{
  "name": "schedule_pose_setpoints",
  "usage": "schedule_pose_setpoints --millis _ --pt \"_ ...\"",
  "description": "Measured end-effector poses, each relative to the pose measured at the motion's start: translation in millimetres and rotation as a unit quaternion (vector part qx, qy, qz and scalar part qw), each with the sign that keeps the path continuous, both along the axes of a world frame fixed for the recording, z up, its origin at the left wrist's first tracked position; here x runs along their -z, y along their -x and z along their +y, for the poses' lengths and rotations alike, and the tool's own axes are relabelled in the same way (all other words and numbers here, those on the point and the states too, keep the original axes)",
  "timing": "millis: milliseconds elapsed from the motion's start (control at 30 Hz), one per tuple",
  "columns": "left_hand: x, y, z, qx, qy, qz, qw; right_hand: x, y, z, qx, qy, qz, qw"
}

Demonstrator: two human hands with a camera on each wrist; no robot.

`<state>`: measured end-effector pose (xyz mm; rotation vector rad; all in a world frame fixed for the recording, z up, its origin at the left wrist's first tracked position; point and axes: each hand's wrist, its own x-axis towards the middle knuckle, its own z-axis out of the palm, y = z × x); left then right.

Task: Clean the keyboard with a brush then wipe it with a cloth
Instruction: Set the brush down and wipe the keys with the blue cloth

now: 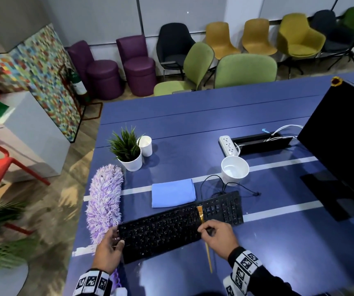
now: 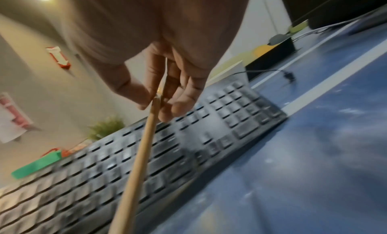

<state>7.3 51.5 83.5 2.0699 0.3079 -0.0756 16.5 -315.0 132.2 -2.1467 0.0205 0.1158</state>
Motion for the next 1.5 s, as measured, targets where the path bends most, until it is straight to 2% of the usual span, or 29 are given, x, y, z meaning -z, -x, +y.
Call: schedule_pose_setpoints --millis 100,233,400,567,667,767,833,933,1033,1100,1200,1233,1367,1500 --pt "-0.8 -1.2 -0.4 0.003 0.009 0.014 1.0 6.5 -1.5 -31.8 0.073 -0.006 0.03 0.997" --pt "6.2 0.6 1.0 -0.008 0.033 0.066 0.997 17.4 -2.8 -96.1 0.142 0.071 0.055 0.986" --pt "0.4 5.2 -13.0 -0.046 0.065 0.103 0.991 27.3 -9.7 -165.8 0.225 0.155 0.071 0.959" --pt "1.0 4.8 -14.9 -0.061 0.107 0.166 0.978 42.8 -19.2 -196.3 0.268 0.22 0.158 0.924" --pt "-3.0 4.2 -18.0 -0.066 0.115 0.203 0.97 49.1 -26.7 -198.3 0.256 0.236 0.163 0.923" --pt "-4.6 6.3 -22.2 -0.101 0.13 0.214 0.963 47.8 -36.2 -180.2 0.226 0.267 0.081 0.933" --pt "2.1 7.3 -22.0 -0.105 0.122 0.222 0.962 48.9 -43.2 -162.9 0.187 0.242 0.06 0.95" --pt "0.7 8.0 -28.4 -0.116 0.116 0.239 0.957 49.9 -52.6 -137.4 0.147 0.172 0.127 0.966" --pt "-7.3 6.2 -34.7 -0.098 0.11 0.239 0.96 47.5 -55.5 -129.1 0.154 0.126 0.162 0.966" --pt "-7.4 1.7 -29.1 -0.062 0.097 0.253 0.961 48.7 -52.2 -130.4 0.166 0.129 0.175 0.962" --pt "14.8 -4.4 -10.0 -0.004 0.088 0.258 0.962 55.5 -37.3 -136.0 0.178 0.147 0.179 0.956" --pt "2.1 -6.3 -16.8 0.02 0.059 0.266 0.962 56.9 -31.4 -137.0 0.182 0.15 0.183 0.954" --pt "-12.8 -9.1 -27.3 0.021 0.007 0.295 0.955 60.6 -12.8 -138.3 0.185 0.155 0.215 0.946" --pt "2.8 -12.3 -30.1 0.031 -0.089 0.282 0.955 66.8 -18.5 -134.2 0.197 0.151 0.205 0.947"
